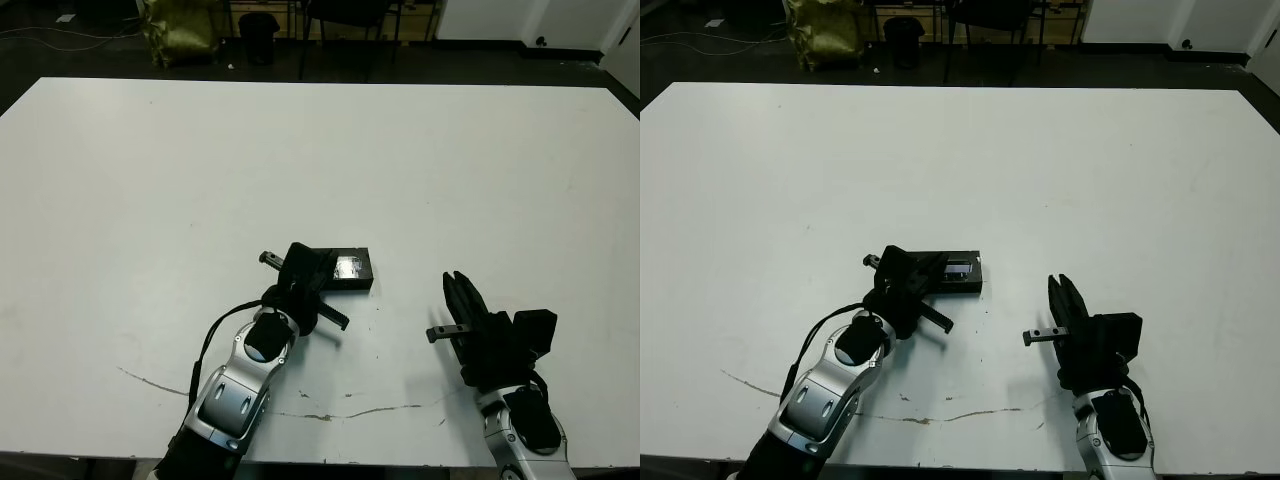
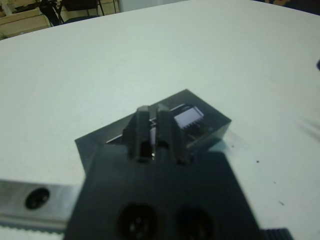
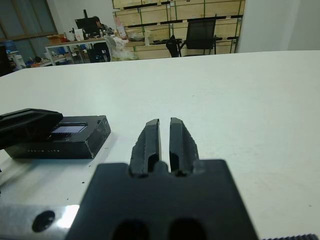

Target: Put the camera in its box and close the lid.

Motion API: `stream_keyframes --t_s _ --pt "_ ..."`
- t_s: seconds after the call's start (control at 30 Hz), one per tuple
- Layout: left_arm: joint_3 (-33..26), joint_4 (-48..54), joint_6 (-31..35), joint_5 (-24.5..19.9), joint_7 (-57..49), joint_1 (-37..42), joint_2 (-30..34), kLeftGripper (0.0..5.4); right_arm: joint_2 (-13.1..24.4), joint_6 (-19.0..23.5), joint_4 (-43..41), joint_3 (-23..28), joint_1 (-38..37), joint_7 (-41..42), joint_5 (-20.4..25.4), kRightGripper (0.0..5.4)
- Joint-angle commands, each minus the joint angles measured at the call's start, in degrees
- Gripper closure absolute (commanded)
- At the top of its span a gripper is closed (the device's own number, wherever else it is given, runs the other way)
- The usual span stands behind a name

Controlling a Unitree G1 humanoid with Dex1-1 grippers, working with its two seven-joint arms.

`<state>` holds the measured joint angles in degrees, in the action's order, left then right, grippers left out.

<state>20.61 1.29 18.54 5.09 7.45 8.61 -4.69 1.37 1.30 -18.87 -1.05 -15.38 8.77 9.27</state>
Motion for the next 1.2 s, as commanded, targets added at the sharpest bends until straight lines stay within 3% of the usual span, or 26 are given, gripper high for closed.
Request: stream_keyframes --t_s 0.03,0.27,0.47,0.67,0.87,1.0,1.2 --pt "-0.97 -3.17 3.65 -0.05 0.27 -2.34 1.2 5.36 0.29 1.83 -0.49 0.24 -0.96 -0.58 0.02 5.4" --pt "-0.68 -4.69 4.07 1.68 -0.45 -3.21 2.25 5.36 0.57 1.23 0.3 0.25 -0.68 -0.3 -0.36 5.4" --pt "-1.67 -5.77 4.93 1.07 -0.53 -3.59 1.78 5.36 -0.01 1.4 0.56 0.52 -0.76 0.1 1.2 5.4" --pt "-2.41 -5.63 4.39 0.57 -0.09 -3.45 1.86 5.36 0.44 2.05 -0.34 0.2 -1.09 -0.48 -0.09 5.4" --pt "-5.74 5.88 1.82 -2.6 1.27 -5.1 2.81 5.36 0.19 2.32 -0.7 0.16 -1.27 -1.19 -0.62 5.4" --pt "-10.47 14.78 0.22 -7.09 1.88 -6.64 3.13 5.36 0.58 0.78 -0.09 0.57 -0.88 -0.2 0.27 5.4" --pt "-20.23 26.06 -0.7 -12.43 2.84 -7.9 7.33 5.36 1.19 5.19 -5.48 1.64 -0.14 -2.04 0.23 5.4"
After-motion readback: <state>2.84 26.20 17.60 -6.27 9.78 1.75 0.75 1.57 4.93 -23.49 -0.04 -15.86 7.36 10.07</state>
